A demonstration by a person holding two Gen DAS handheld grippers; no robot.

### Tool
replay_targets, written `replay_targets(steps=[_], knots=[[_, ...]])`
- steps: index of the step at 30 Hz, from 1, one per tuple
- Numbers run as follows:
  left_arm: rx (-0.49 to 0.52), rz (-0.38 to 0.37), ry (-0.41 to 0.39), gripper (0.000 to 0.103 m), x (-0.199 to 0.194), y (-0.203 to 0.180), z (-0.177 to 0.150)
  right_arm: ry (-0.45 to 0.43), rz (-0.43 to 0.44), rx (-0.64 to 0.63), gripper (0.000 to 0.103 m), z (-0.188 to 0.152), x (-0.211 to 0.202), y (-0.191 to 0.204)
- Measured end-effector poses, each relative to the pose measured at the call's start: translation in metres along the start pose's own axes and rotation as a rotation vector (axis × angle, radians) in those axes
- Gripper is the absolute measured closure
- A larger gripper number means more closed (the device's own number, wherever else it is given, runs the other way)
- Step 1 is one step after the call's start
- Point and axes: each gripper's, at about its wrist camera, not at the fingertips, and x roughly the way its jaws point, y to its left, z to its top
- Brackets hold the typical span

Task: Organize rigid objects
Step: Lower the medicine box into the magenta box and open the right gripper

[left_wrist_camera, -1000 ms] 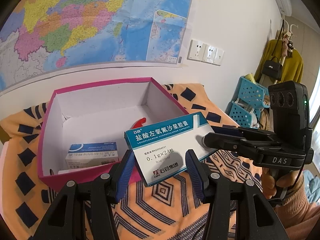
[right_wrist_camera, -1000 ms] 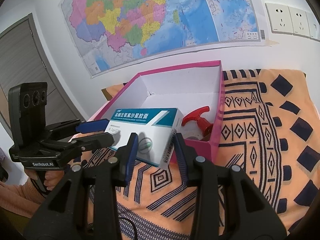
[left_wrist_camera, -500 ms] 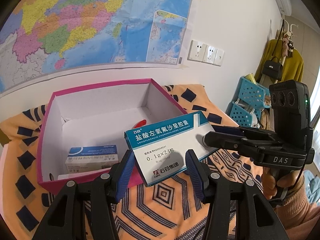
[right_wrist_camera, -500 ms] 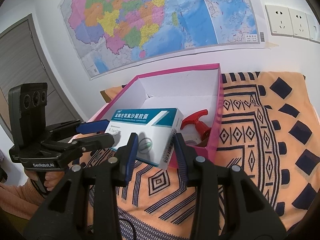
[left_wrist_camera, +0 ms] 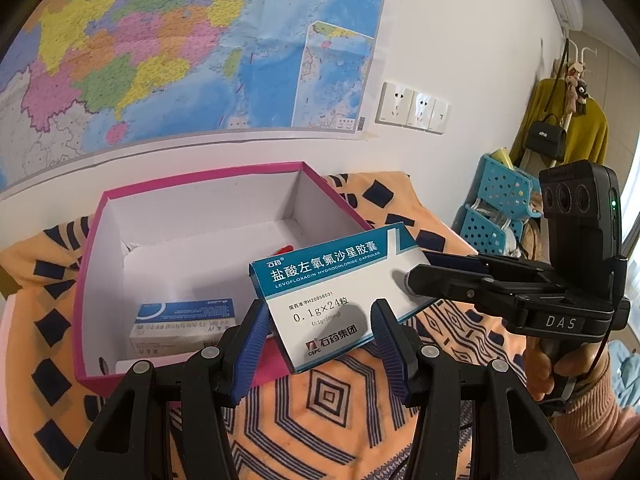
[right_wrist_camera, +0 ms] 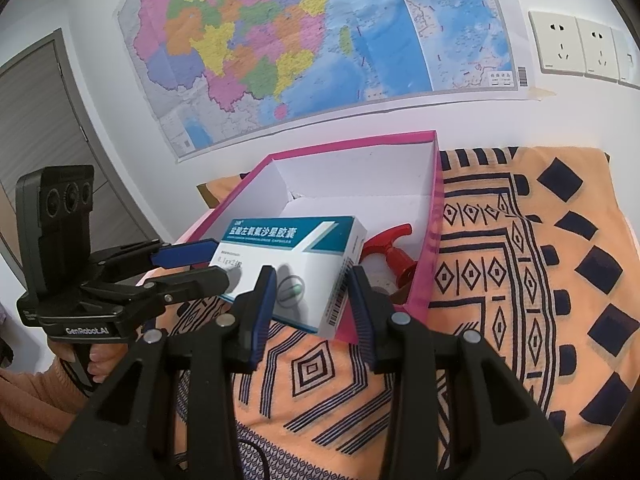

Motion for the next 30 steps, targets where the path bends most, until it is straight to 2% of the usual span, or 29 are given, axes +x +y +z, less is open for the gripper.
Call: replay_targets(steps=[30], knots=[[-0.022, 0.000, 0.006, 0.050, 0.015, 0.008, 0.011, -0.002, -0.011, 0.026, 0.063, 0.008, 0.008, -0.009]])
